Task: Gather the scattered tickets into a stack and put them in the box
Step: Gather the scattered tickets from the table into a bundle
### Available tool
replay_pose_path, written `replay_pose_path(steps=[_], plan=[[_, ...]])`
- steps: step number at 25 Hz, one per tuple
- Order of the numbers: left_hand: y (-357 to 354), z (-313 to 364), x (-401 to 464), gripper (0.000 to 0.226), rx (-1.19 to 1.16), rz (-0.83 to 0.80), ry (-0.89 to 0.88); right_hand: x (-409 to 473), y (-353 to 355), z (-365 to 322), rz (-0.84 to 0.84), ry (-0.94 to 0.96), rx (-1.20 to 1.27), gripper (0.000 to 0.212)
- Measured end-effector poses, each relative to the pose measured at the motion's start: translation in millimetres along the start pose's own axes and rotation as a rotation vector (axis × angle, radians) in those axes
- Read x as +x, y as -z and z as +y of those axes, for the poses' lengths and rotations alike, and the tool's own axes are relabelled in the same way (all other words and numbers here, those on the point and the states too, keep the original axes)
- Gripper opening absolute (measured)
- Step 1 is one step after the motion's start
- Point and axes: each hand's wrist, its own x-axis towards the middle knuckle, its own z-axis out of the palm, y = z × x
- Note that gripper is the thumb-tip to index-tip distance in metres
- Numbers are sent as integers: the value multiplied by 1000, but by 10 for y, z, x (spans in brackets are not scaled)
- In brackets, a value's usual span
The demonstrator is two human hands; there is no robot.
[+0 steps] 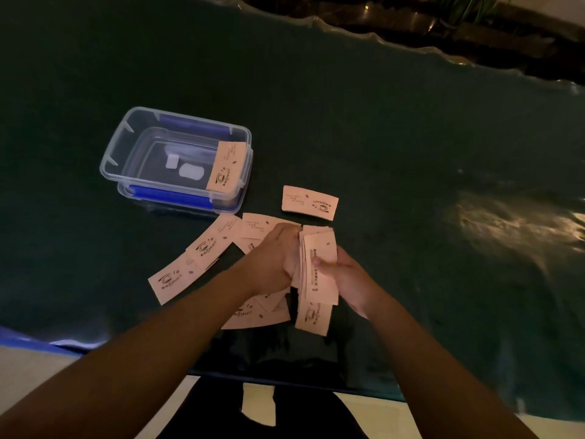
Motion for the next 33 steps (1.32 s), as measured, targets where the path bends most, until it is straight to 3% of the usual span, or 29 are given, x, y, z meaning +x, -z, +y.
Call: replay_pose_path(steps=[4,6,10,13,17,21,25,27,29,30,33], plan=[[-140,53,-21,72,-51,58,182,-49,-3,49,-45,-109,32,28],[-99,-20,-34,69,34,93,273,-44,32,72,-3,-136,90,27],[162,-256,-48,84,270,170,526,11,52,17,66,-141,40,37],[226,-359,-126,80,183,233,695,102,15,-124,46,-77,-39,38],[134,-459,-471,59,175,358,707,300,-166,-454,-46,4,-207,43],[-23,-330,-645,49,117,243,678,533,-504,-735,-127,66,-494,45],[-167,-208,-676,58,-109,230,718,679,-691,-796,-81,92,-792,46],[-161,-168,-651,48,-276,241,733,687,-682,-758,-22,72,-935,53],[-121,-143,-610,24,-428,249,747,643,-634,-692,13,23,-832,49],[-118,-147,-589,23,-466,253,751,607,-600,-641,28,-4,-701,45],[-170,-178,-569,47,-517,259,753,455,-481,-466,70,-83,-413,60]])
